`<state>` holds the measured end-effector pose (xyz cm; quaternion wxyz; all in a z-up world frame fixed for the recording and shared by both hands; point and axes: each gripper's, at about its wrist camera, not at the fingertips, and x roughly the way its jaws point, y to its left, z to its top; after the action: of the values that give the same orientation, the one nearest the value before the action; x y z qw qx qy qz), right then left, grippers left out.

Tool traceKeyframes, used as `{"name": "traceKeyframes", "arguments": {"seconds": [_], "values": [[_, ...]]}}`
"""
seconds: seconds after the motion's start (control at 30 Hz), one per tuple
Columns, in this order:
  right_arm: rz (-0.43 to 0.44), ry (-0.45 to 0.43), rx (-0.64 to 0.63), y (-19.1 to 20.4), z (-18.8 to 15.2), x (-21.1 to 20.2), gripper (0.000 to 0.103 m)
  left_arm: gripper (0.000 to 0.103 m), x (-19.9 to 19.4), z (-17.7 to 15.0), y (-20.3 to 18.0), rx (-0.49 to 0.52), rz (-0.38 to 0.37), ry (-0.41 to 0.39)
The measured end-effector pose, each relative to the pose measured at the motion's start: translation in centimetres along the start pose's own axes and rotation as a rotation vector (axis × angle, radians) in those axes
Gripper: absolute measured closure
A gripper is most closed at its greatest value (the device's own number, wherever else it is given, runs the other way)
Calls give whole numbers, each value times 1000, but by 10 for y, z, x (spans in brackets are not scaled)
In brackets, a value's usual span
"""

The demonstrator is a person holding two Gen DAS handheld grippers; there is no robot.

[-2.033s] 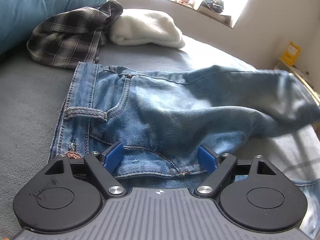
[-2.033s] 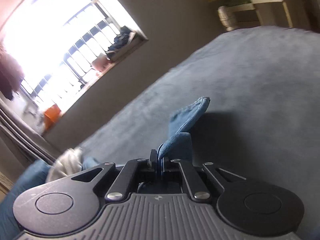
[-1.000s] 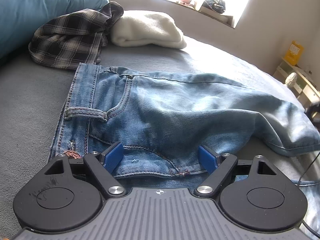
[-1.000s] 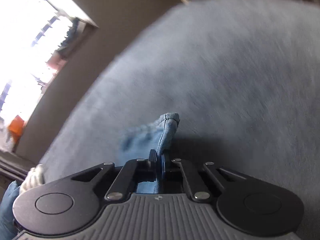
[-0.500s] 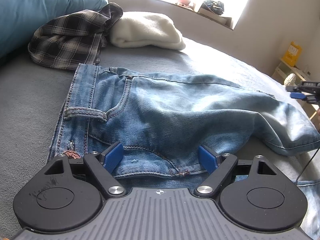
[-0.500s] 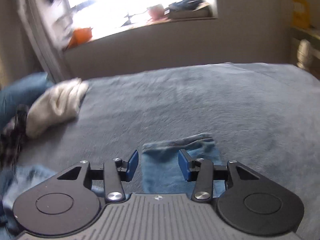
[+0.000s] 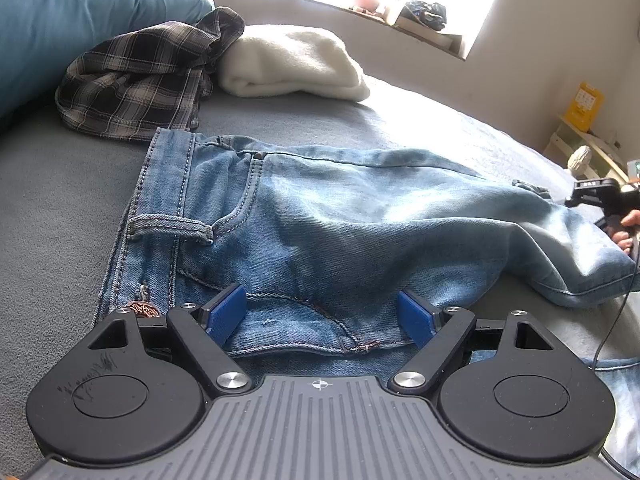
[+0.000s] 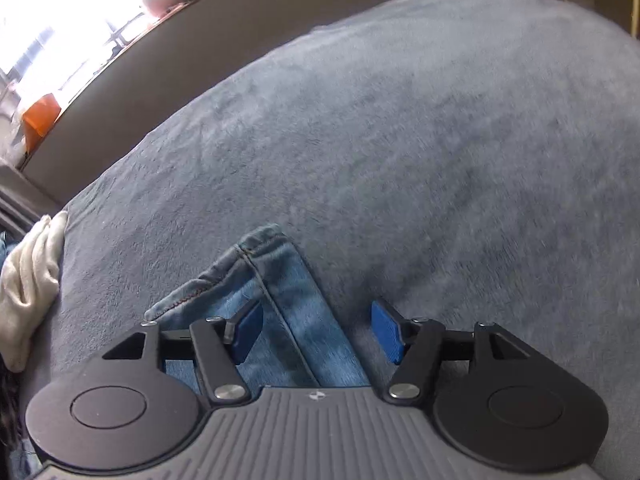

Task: Fold clothes

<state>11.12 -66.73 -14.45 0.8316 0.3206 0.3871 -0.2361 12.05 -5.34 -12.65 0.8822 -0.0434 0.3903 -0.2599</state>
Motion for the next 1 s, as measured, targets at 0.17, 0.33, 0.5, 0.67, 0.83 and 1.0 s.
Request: {"name": "traceKeyframes", "arguments": {"seconds": [0.17,0.33,0.5,0.67,0.83,1.0], "values": [[75,3,-121,20,-4,-5,98,20,1,0,-2,3,10,1],[170,-214,-49,-6,-3,-61,98,20,0,0,-2,3,14,3],[145,-462,235,-109,5,-133,98,20,2,1,-3,9,16,5],[-20,-479,495,-202,-25,-143,98,20,1,1,-2,20,17,6],[-137,-405,608,-241,-54,-121,98,20,2,1,-2,25,24,7],[-129,-447,530,-220,-29,-133,98,20,3,0,-1,26,24,2]]}}
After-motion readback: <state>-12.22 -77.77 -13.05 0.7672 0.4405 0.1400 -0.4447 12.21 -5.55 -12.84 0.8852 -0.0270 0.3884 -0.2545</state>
